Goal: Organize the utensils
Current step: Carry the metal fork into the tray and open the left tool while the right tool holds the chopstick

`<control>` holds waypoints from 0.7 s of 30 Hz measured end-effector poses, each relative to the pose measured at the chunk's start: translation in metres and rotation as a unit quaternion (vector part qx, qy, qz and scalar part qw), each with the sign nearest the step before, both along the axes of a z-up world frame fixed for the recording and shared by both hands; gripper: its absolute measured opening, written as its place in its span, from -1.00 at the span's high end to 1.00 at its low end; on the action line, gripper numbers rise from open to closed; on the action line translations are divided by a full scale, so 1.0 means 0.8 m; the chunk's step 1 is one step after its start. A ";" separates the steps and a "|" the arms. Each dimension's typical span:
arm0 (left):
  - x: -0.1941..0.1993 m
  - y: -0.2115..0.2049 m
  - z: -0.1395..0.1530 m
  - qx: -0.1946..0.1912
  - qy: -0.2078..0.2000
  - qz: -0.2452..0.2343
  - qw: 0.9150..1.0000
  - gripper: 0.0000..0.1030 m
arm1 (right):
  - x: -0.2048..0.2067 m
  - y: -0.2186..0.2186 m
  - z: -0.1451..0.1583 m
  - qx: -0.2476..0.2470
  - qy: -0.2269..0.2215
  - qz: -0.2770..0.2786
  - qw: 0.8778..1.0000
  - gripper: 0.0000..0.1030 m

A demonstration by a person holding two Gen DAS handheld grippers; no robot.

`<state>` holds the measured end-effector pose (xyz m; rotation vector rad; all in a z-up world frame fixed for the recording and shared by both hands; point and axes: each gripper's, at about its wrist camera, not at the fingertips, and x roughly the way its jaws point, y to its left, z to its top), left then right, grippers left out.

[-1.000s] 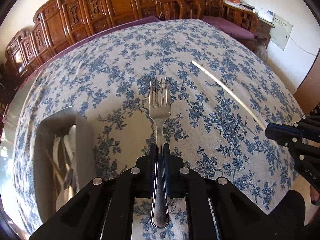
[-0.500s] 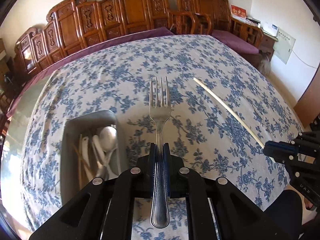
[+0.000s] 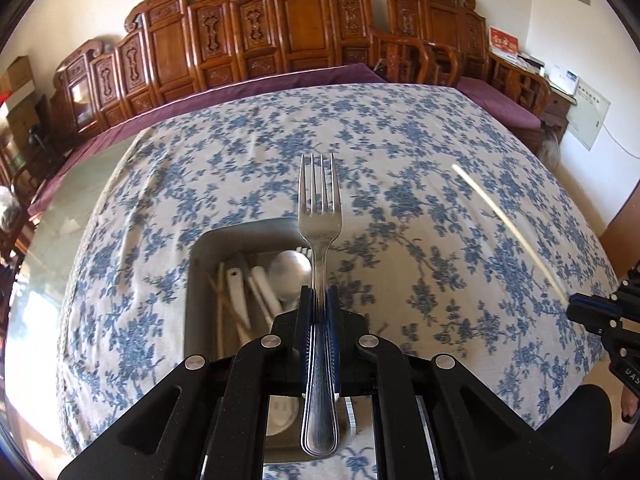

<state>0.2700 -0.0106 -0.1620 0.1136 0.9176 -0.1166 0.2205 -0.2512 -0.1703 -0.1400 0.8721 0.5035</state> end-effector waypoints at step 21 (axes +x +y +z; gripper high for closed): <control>0.023 0.063 -0.079 0.009 0.053 0.039 0.998 0.87 | -0.006 0.046 -0.013 -0.007 0.009 0.023 1.000 0.88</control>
